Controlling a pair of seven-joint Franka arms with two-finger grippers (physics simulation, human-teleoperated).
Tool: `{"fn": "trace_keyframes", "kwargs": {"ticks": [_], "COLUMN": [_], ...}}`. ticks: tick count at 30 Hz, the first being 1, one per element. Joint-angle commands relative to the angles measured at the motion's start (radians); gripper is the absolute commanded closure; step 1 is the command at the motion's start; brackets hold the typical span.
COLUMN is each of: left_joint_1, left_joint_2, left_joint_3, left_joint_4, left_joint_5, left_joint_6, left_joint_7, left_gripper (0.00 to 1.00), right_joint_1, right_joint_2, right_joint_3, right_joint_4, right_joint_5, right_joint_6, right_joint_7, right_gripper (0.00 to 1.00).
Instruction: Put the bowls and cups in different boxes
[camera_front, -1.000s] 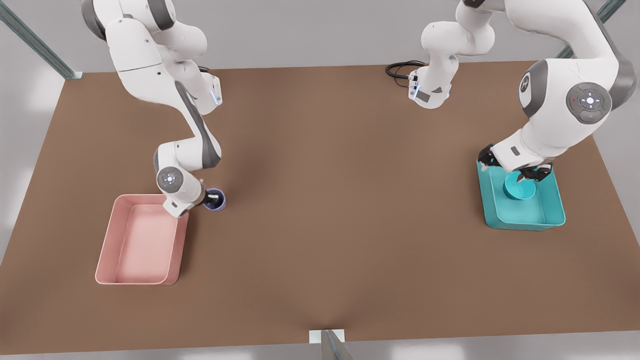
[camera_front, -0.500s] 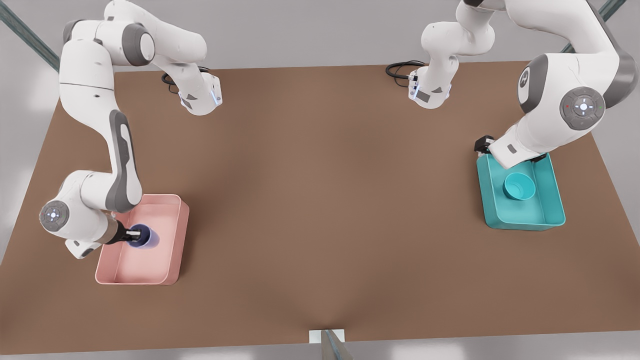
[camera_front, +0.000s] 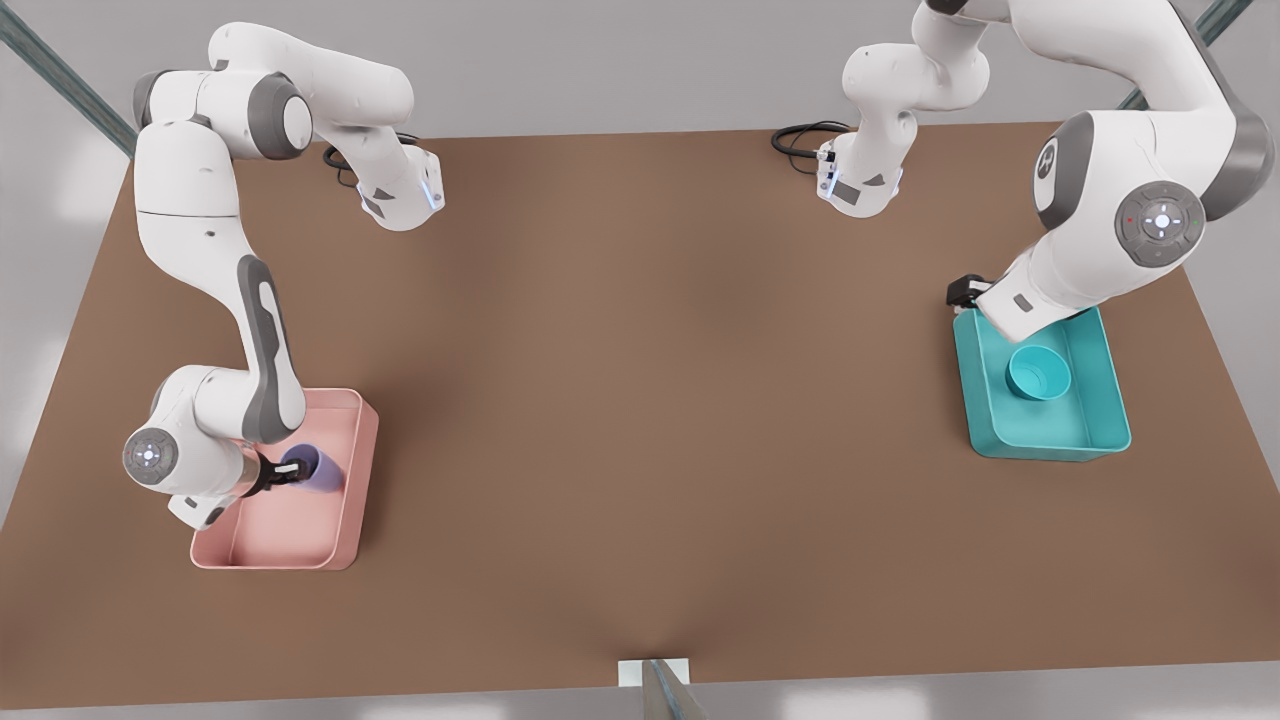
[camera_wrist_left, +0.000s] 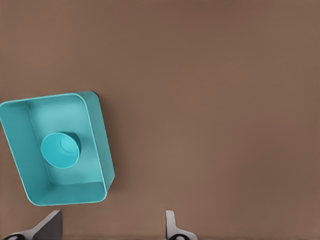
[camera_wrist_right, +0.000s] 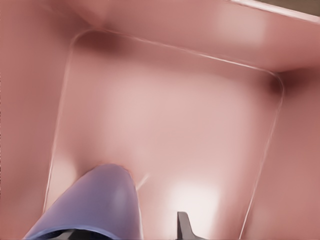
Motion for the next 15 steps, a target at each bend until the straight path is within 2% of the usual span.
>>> {"fn": "trace_keyframes", "kwargs": {"ticks": [1,5,7,9,12,15], "left_joint_1": [0.000,-0.001,0.000,0.000,-0.001,-0.003], "left_joint_2": [-0.001,-0.004,-0.002,-0.001,-0.002,-0.002], "left_joint_3": [0.000,-0.003,-0.002,0.000,-0.002,-0.005], "left_joint_4": [0.000,0.000,0.000,0.000,0.000,0.002], "left_joint_5": [0.001,0.001,0.001,0.003,0.003,0.003], "left_joint_6": [0.000,-0.002,-0.002,0.002,0.000,0.000], "left_joint_7": [-0.055,-0.057,-0.057,-0.057,-0.057,-0.057], "left_gripper": [0.00,0.00,0.00,0.00,0.00,0.00], "right_joint_1": [0.000,0.006,0.005,0.008,0.055,0.098], "right_joint_2": [-0.006,-0.030,-0.118,-0.202,-0.372,-0.549], "right_joint_3": [0.001,0.002,0.009,0.007,0.009,0.009], "right_joint_4": [0.001,0.001,-0.036,-0.033,-0.027,-0.059], "right_joint_5": [0.046,0.044,0.087,0.089,0.044,0.010], "right_joint_6": [-0.019,-0.057,-0.114,-0.250,-0.513,-0.586], "right_joint_7": [-0.193,-0.194,-0.217,-0.202,0.197,0.220], "right_gripper": [0.00,0.00,0.00,0.00,0.00,0.00]}}
